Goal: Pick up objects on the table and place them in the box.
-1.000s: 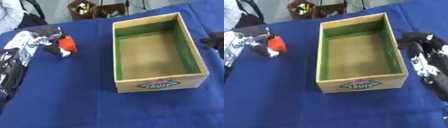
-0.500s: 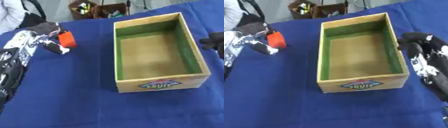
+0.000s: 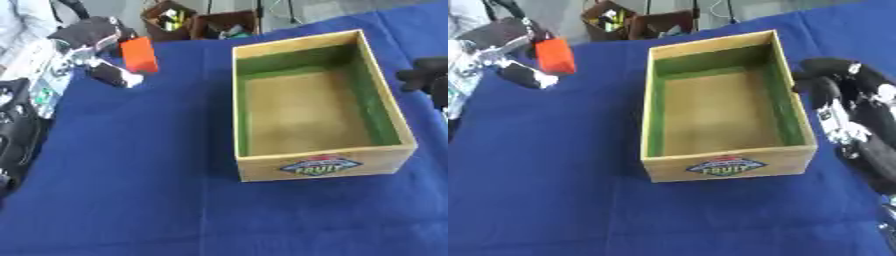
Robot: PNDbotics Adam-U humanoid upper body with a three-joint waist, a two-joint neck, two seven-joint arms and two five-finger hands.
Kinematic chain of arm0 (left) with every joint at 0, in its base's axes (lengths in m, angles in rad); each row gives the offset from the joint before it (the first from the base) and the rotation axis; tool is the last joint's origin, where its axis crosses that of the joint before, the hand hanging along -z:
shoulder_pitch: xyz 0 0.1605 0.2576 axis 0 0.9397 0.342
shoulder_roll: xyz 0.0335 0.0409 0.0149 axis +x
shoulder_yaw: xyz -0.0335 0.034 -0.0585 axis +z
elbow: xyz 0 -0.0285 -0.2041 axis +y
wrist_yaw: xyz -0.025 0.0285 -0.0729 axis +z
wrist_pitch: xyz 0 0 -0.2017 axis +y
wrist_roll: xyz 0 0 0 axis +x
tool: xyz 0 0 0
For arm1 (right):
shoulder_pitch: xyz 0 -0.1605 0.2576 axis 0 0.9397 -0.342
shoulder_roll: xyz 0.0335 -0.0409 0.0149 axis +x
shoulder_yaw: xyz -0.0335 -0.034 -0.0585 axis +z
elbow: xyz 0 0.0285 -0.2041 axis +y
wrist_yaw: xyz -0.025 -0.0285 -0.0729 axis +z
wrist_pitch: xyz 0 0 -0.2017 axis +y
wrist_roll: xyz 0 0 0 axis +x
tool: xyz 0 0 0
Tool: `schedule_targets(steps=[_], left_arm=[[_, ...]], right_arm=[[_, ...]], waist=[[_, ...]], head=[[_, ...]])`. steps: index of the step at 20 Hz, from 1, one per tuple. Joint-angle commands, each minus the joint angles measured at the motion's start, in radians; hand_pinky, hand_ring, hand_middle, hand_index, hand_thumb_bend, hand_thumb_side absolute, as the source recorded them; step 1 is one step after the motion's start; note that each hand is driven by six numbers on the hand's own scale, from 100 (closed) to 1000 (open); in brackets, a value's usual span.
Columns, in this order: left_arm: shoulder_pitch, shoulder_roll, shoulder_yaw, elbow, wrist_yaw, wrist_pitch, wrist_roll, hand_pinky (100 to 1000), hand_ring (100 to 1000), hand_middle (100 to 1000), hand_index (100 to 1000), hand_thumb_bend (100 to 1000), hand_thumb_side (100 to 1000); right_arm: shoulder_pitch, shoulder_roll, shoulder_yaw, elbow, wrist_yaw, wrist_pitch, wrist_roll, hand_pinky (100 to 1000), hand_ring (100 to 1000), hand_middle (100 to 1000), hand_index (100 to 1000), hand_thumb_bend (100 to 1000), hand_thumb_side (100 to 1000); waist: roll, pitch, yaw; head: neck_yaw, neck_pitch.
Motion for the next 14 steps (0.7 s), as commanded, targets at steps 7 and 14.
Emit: schedule_targets(steps=[7, 14], left_arm=[[-0.033, -0.004, -0.061, -0.204, 0.170, 0.006, -0.080, 248, 398, 331, 578, 100, 352], [-0.074, -0.092, -0.094, -0.274, 0.229, 0.022, -0.125, 229, 386, 319, 562, 100, 347]], right_arm=[[-0.010, 0.012, -0.008, -0.020, -0.004, 0.001, -0.006, 937, 817, 578, 783, 100, 522], [-0.023, 0.026, -0.008, -0.020, -0.009, -0.010, -0.016, 933, 815, 580, 783, 100, 516]], waist=[[-0.013, -0.052, 0.005], [-0.014, -0.064, -0.001]], head=[[-0.008, 0.018], [-0.009, 0.023]])
